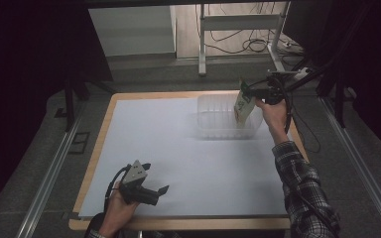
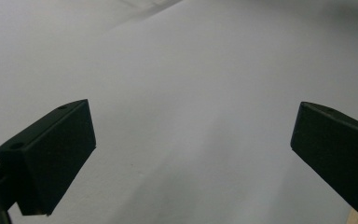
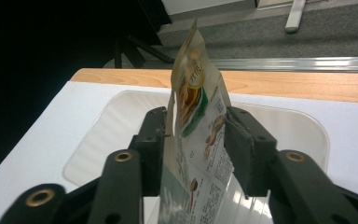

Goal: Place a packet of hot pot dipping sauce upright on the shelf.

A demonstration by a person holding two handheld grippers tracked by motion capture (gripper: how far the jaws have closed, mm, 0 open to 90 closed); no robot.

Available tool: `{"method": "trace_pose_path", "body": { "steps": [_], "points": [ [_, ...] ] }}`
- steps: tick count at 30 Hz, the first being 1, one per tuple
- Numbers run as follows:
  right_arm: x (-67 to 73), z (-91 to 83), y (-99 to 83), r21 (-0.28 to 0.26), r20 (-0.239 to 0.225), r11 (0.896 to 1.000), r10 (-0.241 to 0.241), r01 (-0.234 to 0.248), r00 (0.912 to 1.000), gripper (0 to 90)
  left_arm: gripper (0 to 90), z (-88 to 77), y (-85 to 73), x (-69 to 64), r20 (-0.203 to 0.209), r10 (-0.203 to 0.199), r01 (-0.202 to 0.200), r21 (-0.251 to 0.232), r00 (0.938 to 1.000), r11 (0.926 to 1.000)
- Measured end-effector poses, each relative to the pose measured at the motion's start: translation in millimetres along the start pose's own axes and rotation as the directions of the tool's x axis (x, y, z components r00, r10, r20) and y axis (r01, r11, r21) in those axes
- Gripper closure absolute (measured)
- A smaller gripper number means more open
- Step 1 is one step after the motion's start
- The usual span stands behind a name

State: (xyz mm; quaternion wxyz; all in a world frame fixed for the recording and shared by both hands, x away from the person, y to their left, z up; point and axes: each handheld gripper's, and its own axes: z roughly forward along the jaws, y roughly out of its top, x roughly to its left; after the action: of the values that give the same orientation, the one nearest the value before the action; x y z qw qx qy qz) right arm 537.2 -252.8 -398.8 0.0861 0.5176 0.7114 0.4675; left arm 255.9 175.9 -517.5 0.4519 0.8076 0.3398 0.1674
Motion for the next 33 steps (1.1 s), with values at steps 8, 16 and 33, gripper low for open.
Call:
{"method": "trace_pose_path", "body": {
  "steps": [8, 16, 33],
  "points": [
    [5.2, 0.6, -2.5, 0.024, 0.0, 0.999, -0.045, 0.045, 0.999, 42.3, 0.0, 1.2, 0.1, -1.4, -0.005, 0.007, -0.007, 0.011, 1.0, 0.9999],
    [13.0, 0.8, -4.3, 0.048, 0.02, 0.993, -0.112, 0.111, 0.9935, 29.7, 0.0, 1.6, 0.0, -2.3, -0.006, 0.014, -0.014, 0.012, 0.9999, 0.9998],
    [20.2, -6.5, -12.1, 0.05, 0.046, 0.978, -0.203, 0.201, 0.9781, 15.8, 0.0, 2.3, 0.0, -3.0, -0.009, 0.032, -0.031, 0.021, 0.9995, 0.9993]
  ]
}}
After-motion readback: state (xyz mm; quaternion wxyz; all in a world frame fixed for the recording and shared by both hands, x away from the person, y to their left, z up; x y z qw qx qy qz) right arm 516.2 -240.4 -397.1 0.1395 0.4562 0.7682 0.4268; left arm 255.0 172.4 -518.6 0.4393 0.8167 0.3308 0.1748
